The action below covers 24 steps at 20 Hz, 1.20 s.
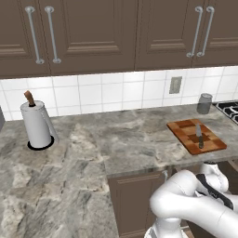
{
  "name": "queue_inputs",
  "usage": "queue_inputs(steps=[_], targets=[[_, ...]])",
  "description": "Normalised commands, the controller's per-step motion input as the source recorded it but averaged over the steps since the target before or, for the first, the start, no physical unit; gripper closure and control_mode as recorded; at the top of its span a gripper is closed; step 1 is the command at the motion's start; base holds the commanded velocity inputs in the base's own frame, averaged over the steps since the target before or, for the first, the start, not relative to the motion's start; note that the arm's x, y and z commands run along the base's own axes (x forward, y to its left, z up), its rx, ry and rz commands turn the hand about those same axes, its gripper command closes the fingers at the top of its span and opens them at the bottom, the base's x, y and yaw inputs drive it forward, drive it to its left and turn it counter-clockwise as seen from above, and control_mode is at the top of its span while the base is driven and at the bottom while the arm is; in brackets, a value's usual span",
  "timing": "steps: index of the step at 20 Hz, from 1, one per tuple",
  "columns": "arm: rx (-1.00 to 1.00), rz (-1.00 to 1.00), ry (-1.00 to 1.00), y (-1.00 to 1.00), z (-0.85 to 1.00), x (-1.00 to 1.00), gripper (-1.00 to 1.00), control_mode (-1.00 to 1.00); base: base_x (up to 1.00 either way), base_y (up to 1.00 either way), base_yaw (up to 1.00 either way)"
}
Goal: Open the drawer on the right and place the cutting tools on the cutting board.
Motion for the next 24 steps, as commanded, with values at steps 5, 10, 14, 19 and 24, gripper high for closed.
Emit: queue_inputs(steps=[5, 10, 14, 19, 24], targets=[[0.0, -0.04, 0.0, 0.0, 0.71, -0.11, 1.0, -1.0, 0.0, 0.0, 0.0], [0.0, -0.07, -0.02, 0.0, 1.0, -0.48, 1.0, -1.0, 0.0, 0.0, 0.0], [0.0, -0.07, -0.08, 0.0, 0.99, -0.95, 1.0, -1.0, 0.0, 0.0, 0.0], [0.0, -0.08, -0.17, 0.05, 0.99, -0.94, 1.0, -1.0, 0.0, 0.0, 0.0], [-0.01, -0.09, -0.21, 0.08, 1.0, -0.16, 1.0, -1.0, 0.0, 0.0, 0.0]])
